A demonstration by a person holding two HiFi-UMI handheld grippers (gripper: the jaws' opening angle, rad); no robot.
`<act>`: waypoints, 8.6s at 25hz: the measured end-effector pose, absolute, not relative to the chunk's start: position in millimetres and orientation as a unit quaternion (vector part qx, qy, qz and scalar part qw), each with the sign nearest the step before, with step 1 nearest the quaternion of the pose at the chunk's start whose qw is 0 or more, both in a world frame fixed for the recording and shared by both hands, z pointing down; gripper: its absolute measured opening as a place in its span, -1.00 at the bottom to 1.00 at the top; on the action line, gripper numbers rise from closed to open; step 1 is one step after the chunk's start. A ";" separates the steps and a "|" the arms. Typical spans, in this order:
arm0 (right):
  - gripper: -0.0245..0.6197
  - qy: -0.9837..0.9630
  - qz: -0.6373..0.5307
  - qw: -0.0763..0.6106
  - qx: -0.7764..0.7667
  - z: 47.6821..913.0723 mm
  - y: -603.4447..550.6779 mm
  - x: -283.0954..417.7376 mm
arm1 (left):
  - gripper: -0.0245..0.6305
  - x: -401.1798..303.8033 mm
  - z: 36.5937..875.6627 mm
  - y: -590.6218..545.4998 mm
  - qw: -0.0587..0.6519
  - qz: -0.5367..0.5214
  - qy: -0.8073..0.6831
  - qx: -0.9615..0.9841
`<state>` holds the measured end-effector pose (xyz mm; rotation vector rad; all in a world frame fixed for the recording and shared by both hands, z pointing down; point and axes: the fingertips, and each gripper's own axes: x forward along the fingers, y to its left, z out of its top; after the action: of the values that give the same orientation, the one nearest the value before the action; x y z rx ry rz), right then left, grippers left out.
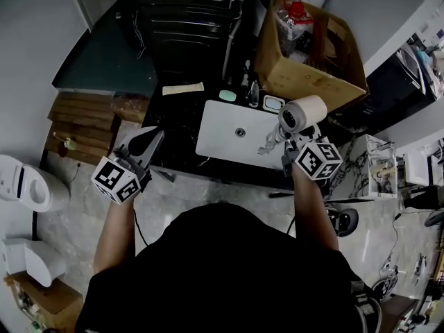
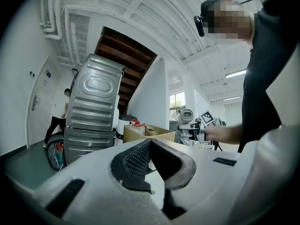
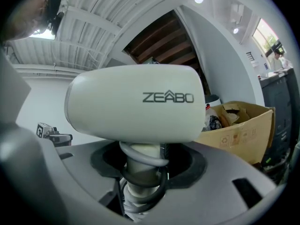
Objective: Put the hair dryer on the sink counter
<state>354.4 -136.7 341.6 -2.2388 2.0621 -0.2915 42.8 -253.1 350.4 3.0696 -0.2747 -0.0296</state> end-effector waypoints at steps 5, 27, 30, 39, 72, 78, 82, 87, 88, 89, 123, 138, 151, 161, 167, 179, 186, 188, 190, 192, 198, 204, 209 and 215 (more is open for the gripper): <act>-0.21 0.692 -0.106 0.033 -0.713 349.5 -159.1 345.4 | -0.88 32.8 355.3 -257.6 0.031 -0.002 -0.105 0.994; -0.21 0.776 -0.155 -0.025 -0.610 407.5 -303.8 248.8 | -0.88 -78.6 396.3 -291.9 0.076 0.020 -0.236 0.969; -0.21 0.784 -0.169 -0.035 -0.597 422.2 -321.6 233.4 | -0.88 -89.0 403.0 -297.1 0.081 0.021 -0.246 0.966; -0.21 0.792 -0.212 -0.081 -0.566 483.9 -370.8 199.8 | -0.88 -120.8 425.1 -304.9 0.099 0.034 -0.280 0.954; -0.21 0.757 -0.334 -0.252 -0.501 687.6 -460.5 143.8 | -0.88 -169.3 483.1 -311.2 0.188 0.054 -0.341 0.919; -0.21 0.754 -0.344 -0.263 -0.494 701.7 -467.1 141.5 | -0.88 -164.4 487.5 -312.6 0.200 0.052 -0.334 0.920; -0.20 0.751 -0.347 -0.269 -0.493 706.9 -473.3 138.4 | -0.88 -166.4 490.3 -316.2 0.200 0.051 -0.337 0.918; -0.20 0.748 -0.349 -0.277 -0.492 712.7 -479.3 133.4 | -0.88 -166.7 492.5 -318.2 0.200 0.056 -0.339 0.917; -0.20 0.747 -0.350 -0.277 -0.493 713.7 -480.3 133.1 | -0.88 -166.3 492.7 -317.8 0.205 0.056 -0.338 0.917; -0.20 0.747 -0.351 -0.277 -0.493 714.7 -481.3 133.0 | -0.88 -166.7 493.1 -318.2 0.208 0.056 -0.337 0.916; -0.13 0.739 -0.355 -0.252 -0.514 709.1 -500.1 150.4 | -0.88 -169.7 498.7 -324.7 0.195 0.059 -0.340 0.918; -0.13 0.738 -0.353 -0.238 -0.524 691.3 -478.2 158.4 | -0.88 -165.7 489.8 -307.1 0.182 0.057 -0.326 0.926; -0.44 0.750 -0.321 -0.188 -0.547 636.8 -448.0 162.0 | -0.88 -156.8 467.5 -285.6 0.158 0.048 -0.300 0.939; -0.66 0.756 -0.284 -0.149 -0.570 580.7 -409.1 169.3 | -0.88 -147.4 438.8 -273.7 0.135 0.041 -0.269 0.953; -0.79 0.754 -0.252 -0.116 -0.596 541.6 -387.0 182.9 | -0.88 -137.4 430.3 -273.4 0.123 0.038 -0.239 0.963; -0.86 0.756 -0.204 -0.085 -0.616 476.2 -323.7 194.8 | -0.88 -100.0 415.9 -264.8 0.102 0.036 -0.171 0.979; -0.86 0.744 -0.172 -0.063 -0.642 444.2 -293.5 209.6 | -0.88 -80.3 415.9 -261.6 0.098 0.045 -0.137 0.985; -0.86 0.742 -0.167 -0.057 -0.646 436.3 -283.8 211.1 | -0.88 -75.2 414.0 -259.6 0.096 0.045 -0.128 0.986; -0.87 0.741 -0.164 -0.051 -0.649 429.3 -275.3 211.3 | -0.88 -70.3 412.7 -258.9 0.094 0.046 -0.120 0.987; -0.87 0.740 -0.160 -0.046 -0.652 423.4 -267.7 211.5 | -0.88 -64.5 412.2 -259.5 0.094 0.046 -0.110 0.988; -0.87 0.734 -0.153 -0.034 -0.661 411.6 -245.0 213.7 | -0.88 -49.3 410.6 -259.5 0.090 0.047 -0.088 0.991; -0.88 0.727 -0.146 -0.016 -0.671 400.9 -229.0 218.8 | -0.88 -37.3 409.5 -259.6 0.088 0.047 -0.072 0.992; -0.89 0.723 -0.140 -0.011 -0.676 392.6 -214.4 218.7 | -0.88 -28.8 409.2 -257.2 0.084 0.048 -0.058 0.994; -0.89 0.719 -0.138 -0.004 -0.682 390.7 -196.1 220.0 | -0.88 -19.7 405.6 -257.0 0.081 0.044 -0.049 0.995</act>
<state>220.0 -196.1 390.7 -2.1470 2.2630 -0.4338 -19.7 -257.0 405.6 2.9737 -0.1470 0.1319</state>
